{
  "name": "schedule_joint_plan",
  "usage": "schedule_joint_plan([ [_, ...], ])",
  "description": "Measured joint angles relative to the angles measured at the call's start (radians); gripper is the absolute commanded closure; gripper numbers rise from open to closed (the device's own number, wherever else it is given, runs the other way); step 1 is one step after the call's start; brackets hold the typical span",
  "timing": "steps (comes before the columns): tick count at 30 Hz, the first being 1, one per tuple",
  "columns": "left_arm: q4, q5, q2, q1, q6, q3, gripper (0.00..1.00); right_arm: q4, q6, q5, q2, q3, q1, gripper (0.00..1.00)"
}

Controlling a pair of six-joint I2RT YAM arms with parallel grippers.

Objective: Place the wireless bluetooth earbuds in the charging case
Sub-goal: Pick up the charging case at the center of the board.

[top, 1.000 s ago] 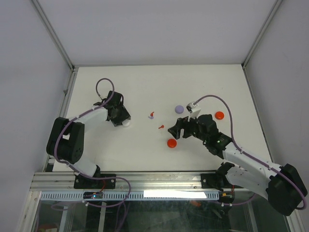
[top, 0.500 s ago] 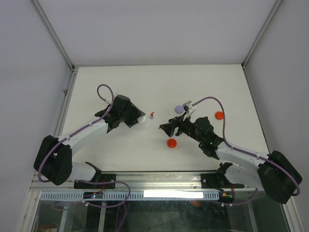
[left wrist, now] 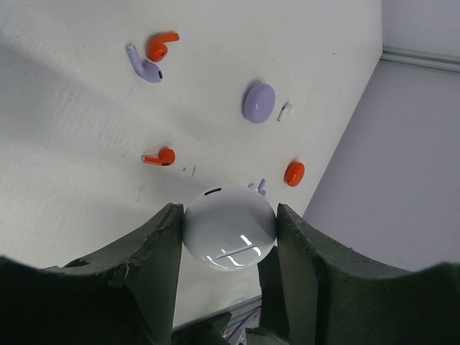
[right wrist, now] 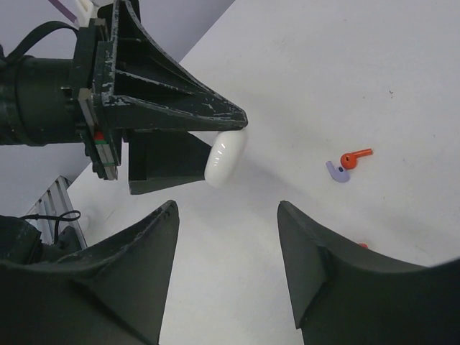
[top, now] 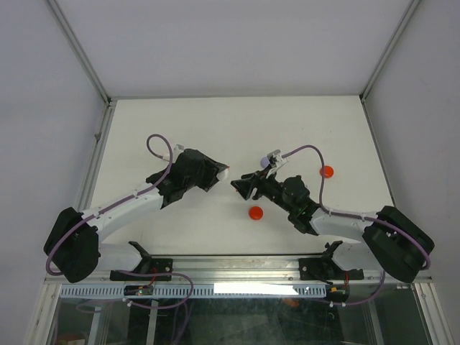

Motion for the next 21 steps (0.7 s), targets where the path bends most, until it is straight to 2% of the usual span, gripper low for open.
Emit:
schedule_joint_plan([
  [13, 0.063, -0.051, -0.027, -0.043, -0.073, -0.028, 0.60, 0.164, 0.088, 0.016, 0.166, 0.047, 0.015, 0.50],
  [21, 0.081, -0.055, -0.028, -0.049, -0.082, -0.031, 0.61, 0.209, 0.113, 0.018, 0.226, 0.072, 0.021, 0.57],
])
